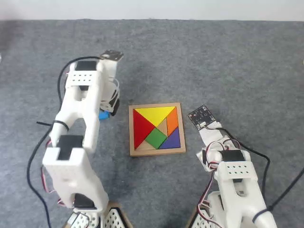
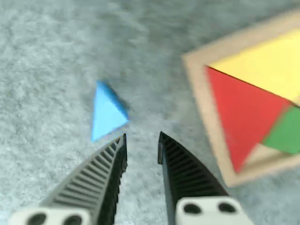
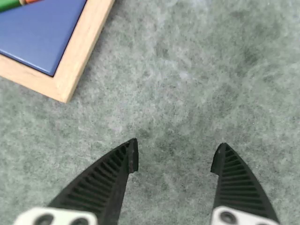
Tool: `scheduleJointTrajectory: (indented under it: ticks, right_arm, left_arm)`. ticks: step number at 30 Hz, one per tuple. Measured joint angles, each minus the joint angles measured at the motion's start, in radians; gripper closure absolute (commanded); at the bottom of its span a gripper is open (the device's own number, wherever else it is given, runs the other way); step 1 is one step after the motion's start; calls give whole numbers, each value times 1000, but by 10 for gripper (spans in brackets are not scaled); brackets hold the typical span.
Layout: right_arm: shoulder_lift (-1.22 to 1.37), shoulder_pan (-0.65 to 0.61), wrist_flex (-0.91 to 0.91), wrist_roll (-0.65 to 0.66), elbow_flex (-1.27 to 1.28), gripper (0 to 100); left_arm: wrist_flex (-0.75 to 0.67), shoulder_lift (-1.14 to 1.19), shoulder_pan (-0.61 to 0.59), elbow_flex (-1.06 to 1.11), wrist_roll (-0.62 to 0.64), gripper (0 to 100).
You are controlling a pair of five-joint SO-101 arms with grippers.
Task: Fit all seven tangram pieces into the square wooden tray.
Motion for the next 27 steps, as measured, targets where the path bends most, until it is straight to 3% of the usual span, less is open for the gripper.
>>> scheduleJointTrajectory:
  ticks: [5,13,19,27]
  right_arm:
    - [0,0,0,0,0,735]
    - [0,0,0,0,0,735]
    - [0,0,0,0,0,735]
    - [0,0,0,0,0,735]
  left_arm:
    - [18,-51,-9,0,-20,769]
    - [-120,51,-143,29,-87,797]
    - [-196,170,-144,29,-104,798]
    - [-204,199,-123,29,-109,882]
